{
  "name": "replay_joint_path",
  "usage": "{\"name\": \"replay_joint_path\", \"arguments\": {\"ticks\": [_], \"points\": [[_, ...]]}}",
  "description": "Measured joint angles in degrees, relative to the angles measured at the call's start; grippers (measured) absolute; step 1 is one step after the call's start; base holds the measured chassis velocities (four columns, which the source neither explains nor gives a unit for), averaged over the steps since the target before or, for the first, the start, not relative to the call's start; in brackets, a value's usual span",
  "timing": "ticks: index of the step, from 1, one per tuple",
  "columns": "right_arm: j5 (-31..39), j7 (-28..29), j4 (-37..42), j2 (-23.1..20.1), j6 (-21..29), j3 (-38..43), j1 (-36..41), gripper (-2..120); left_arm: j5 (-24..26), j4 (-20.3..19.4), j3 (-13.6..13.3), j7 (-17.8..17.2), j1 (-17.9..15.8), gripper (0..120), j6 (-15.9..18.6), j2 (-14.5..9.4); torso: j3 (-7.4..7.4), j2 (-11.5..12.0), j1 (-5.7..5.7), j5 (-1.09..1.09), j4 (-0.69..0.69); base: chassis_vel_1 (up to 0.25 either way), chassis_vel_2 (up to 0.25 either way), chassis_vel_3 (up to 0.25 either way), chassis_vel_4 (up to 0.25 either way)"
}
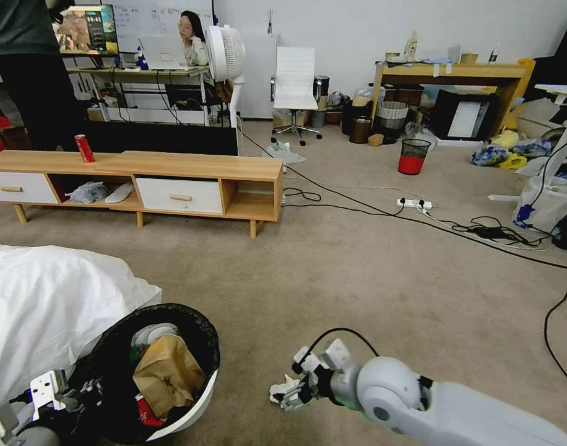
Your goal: Pick up the trash bin and place the garbage on the floor into it.
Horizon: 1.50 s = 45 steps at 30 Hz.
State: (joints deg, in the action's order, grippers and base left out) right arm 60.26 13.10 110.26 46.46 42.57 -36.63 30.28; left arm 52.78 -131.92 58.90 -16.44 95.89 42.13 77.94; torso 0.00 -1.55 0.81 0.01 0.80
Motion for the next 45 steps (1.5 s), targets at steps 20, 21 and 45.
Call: {"name": "replay_joint_path", "arguments": {"ticks": [20,21,45], "points": [[-3.4,1.8,-15.9,6.3,-0.2,-1.8,0.6,100,-0.5,1.3,-0.4,0.4,-0.7,2,0.0,0.5,0.00,0.0,0.00,-0.01,0.00,0.000,0.000,0.000,0.000],[-3.9,1.7,-17.7,6.8,-0.2,-1.5,0.9,100,-0.6,1.5,-0.4,0.4,-0.7,2,0.0,0.5,0.00,0.0,0.00,-0.01,0.00,0.000,0.000,0.000,0.000],[-7.3,-0.7,-32.8,15.5,-6.4,-4.4,-1.0,100,-0.9,1.6,-0.4,0.5,-0.5,2,0.0,0.4,0.00,0.0,0.00,0.00,0.00,0.000,0.000,0.000,0.000]]}}
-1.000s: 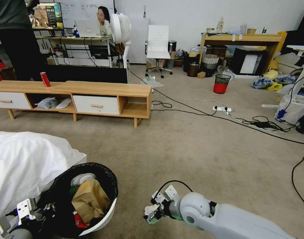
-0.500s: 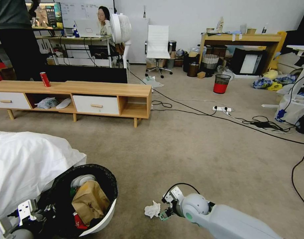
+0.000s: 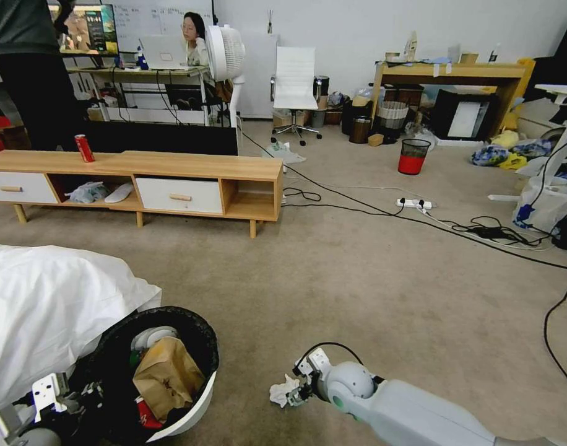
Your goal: Pick up the trash bin and place the garbage on the floor into it.
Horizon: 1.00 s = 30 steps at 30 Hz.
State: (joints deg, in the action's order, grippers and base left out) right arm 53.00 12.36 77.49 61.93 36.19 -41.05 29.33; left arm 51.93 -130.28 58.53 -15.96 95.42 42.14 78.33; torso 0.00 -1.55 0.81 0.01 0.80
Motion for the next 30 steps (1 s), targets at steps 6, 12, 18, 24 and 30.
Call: {"name": "replay_joint_path", "arguments": {"ticks": [6,12,18,24,30], "points": [[-0.4,-0.2,-2.2,2.4,-0.8,-1.1,-0.2,100,0.1,0.1,-0.1,0.0,-0.3,2,0.0,-0.1,0.00,0.0,0.00,-0.01,0.00,0.000,0.000,0.000,0.000],[-2.0,-1.2,-5.7,3.8,-2.1,-1.4,0.2,100,0.1,0.2,-0.2,0.1,-0.3,2,0.0,0.0,0.00,0.0,0.00,0.00,0.01,0.000,0.000,0.000,0.000],[-4.0,-2.5,-9.9,5.8,-3.6,-1.4,0.4,100,0.1,0.4,-0.2,0.1,-0.3,2,0.0,0.0,0.00,0.0,0.00,-0.01,0.00,0.000,0.000,0.000,0.000],[-5.6,-3.1,-12.7,7.0,-5.2,-1.1,0.5,100,0.1,0.6,-0.3,0.1,-0.3,2,0.0,-0.1,0.00,0.0,0.00,-0.01,0.01,0.000,0.000,0.000,0.000],[-5.9,-3.3,-15.0,8.7,-7.1,-1.3,0.3,100,0.0,0.6,-0.3,0.3,-0.2,2,0.0,-0.1,0.00,0.0,0.00,0.00,0.00,0.000,0.000,0.000,0.000]]}}
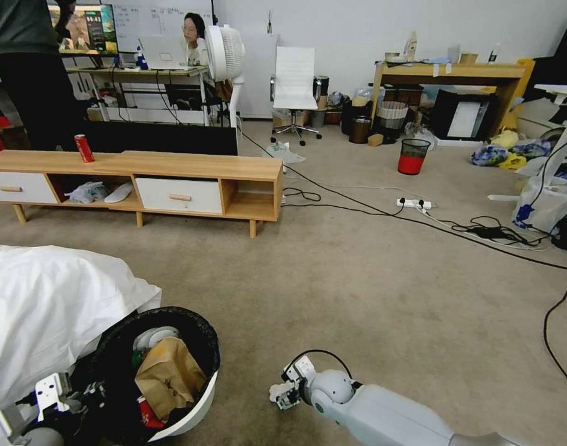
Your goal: Pick up the trash bin and place the garbage on the floor into it.
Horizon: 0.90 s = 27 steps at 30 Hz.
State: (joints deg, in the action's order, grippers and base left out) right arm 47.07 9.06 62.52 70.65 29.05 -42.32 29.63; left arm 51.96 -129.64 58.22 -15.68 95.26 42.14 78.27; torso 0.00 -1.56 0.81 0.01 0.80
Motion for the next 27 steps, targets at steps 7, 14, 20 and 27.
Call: {"name": "replay_joint_path", "arguments": {"ticks": [7,14,20,27], "points": [[-0.1,-0.1,-1.8,1.5,-1.6,-0.8,-0.2,100,-0.1,0.1,0.0,0.2,0.1,2,0.0,0.1,0.00,0.0,0.00,0.00,0.00,0.000,0.000,0.000,0.000],[-0.1,-0.6,-5.1,3.3,-3.0,-1.6,-0.3,100,-0.2,0.1,0.0,0.4,0.1,2,0.0,0.3,0.00,0.0,0.00,0.00,0.00,0.000,0.000,0.000,0.000],[-1.3,-1.4,-7.5,4.0,-3.7,-1.4,0.1,100,-0.3,0.2,-0.2,0.4,0.1,2,0.0,0.4,0.00,0.0,0.00,-0.01,0.00,0.000,0.000,0.000,0.000],[-2.7,-2.1,-9.3,4.5,-4.6,-0.9,0.6,100,-0.4,0.6,-0.3,0.4,-0.1,2,0.0,0.4,0.00,0.0,0.00,-0.01,0.00,0.000,0.000,0.000,0.000]]}}
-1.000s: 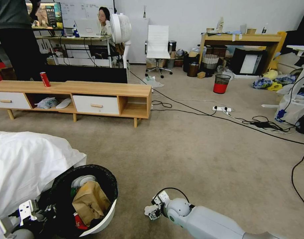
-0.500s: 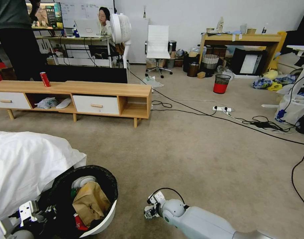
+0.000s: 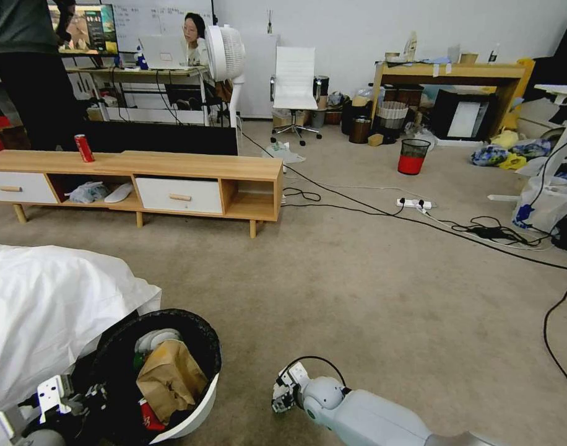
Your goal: Pick up the trash bin and place the garbage on the floor into it.
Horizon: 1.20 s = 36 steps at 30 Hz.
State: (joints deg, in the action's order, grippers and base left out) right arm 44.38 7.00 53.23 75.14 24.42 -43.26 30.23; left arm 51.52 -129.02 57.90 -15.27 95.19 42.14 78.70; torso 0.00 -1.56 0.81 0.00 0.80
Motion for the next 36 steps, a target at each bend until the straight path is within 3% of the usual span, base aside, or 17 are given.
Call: {"name": "replay_joint_path", "arguments": {"ticks": [8,10,14,16,18,20,23,25,34,36], "points": [[-0.8,-0.4,-1.2,0.7,-0.9,0.1,0.0,96,-0.2,0.2,-0.2,0.1,-0.1,2,0.0,0.2,0.00,0.0,0.00,0.00,0.00,0.000,0.000,0.000,0.000],[-1.0,-0.4,-0.9,0.6,-1.3,0.1,0.0,85,-0.3,0.3,-0.2,0.1,-0.1,2,0.0,0.2,0.00,0.0,0.00,0.00,0.00,0.000,0.000,0.000,0.000],[-0.9,-0.3,-0.2,0.4,-1.3,0.1,0.1,76,-0.3,0.3,-0.2,0.1,-0.1,2,0.0,0.2,0.00,0.0,0.00,0.00,0.00,0.000,0.000,0.000,0.000],[-0.7,-0.3,0.3,0.3,-1.3,0.0,0.1,64,-0.5,0.3,-0.2,0.1,-0.1,2,0.0,0.3,0.00,0.0,0.00,0.00,0.00,0.000,0.000,0.000,0.000],[-0.7,-0.3,0.4,0.2,-1.4,0.0,0.1,61,-0.5,0.3,-0.2,0.1,-0.1,2,0.0,0.4,0.00,0.0,0.00,0.00,0.00,0.000,0.000,0.000,0.000],[-0.6,-0.2,1.2,-0.2,-1.5,-0.1,0.3,47,-0.6,0.2,-0.2,0.1,0.1,2,0.0,0.3,0.00,0.0,0.00,0.00,0.00,0.000,0.000,0.000,0.000],[-0.4,-0.1,2.0,-0.6,-1.5,-0.1,0.4,42,-0.6,0.1,-0.2,0.1,0.1,2,0.0,0.2,0.00,0.0,0.00,0.00,0.00,0.000,0.000,0.000,0.000],[0.7,0.7,4.2,-1.8,-1.2,-0.3,0.7,30,-0.6,-0.2,-0.2,0.1,0.1,2,0.0,0.2,0.00,0.0,0.00,0.00,0.00,0.000,0.000,0.000,0.000],[3.0,2.4,9.4,-5.0,0.7,-0.6,1.5,1,-0.6,-0.7,-0.4,0.0,0.0,2,0.0,0.1,0.00,0.0,0.00,0.00,0.00,0.000,0.000,0.000,0.000],[3.2,2.7,9.8,-5.3,0.8,-0.5,1.6,0,-0.6,-0.7,-0.5,0.0,0.0,2,0.0,0.1,0.00,0.0,0.00,0.00,0.00,0.000,0.000,0.000,0.000]]}}
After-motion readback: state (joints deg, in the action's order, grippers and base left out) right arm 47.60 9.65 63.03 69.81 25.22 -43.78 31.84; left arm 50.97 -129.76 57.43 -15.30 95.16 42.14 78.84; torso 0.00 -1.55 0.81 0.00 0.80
